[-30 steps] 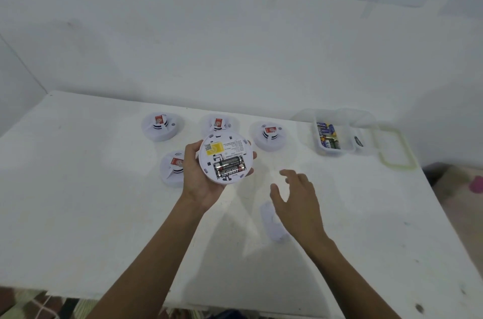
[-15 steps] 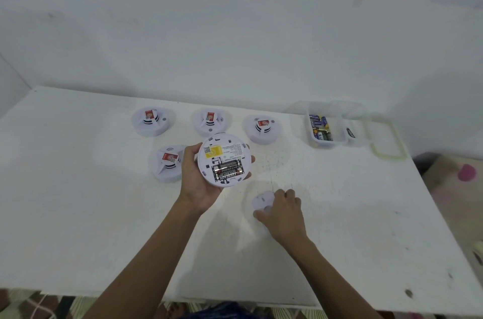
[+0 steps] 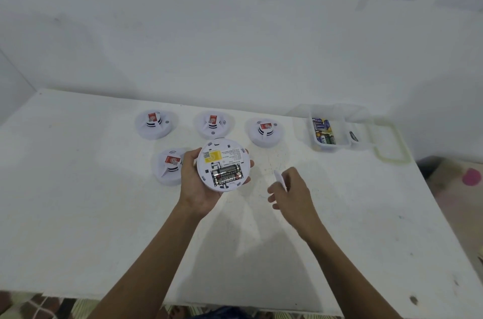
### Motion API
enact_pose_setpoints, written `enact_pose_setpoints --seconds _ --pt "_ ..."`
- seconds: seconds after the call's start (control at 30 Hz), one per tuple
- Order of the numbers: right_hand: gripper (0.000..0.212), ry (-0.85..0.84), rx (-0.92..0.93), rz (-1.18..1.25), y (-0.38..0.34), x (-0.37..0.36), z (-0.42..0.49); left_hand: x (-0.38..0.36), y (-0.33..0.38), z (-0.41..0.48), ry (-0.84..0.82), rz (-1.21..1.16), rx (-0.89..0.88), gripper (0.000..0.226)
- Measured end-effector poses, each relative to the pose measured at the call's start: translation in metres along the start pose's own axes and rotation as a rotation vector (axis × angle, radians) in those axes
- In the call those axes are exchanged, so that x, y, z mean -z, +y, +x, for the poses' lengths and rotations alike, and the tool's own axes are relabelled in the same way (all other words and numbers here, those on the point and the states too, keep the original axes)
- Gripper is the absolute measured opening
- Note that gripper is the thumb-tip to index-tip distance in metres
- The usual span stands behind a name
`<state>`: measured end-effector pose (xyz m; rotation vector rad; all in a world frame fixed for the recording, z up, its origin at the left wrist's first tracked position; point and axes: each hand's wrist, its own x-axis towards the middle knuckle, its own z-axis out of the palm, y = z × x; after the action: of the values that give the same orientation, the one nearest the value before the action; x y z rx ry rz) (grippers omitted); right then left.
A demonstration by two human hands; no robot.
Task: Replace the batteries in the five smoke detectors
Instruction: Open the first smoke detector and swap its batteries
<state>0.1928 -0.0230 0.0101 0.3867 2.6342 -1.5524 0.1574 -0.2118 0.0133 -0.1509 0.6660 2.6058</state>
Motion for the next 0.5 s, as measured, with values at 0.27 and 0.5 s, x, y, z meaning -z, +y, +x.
enact_pose_setpoints --seconds 0.27,0.5 --pt "0.031 -0.145 0.232 0.131 -0.065 0.012 -0.019 -0.011 0.001 0.0 0.159 0.043 -0.078 0.052" --pt "0.044 -0.049 0.488 -0.076 -0.083 -0.002 -0.031 -0.016 0.001 0.0 0.182 0.097 -0.115 0.055"
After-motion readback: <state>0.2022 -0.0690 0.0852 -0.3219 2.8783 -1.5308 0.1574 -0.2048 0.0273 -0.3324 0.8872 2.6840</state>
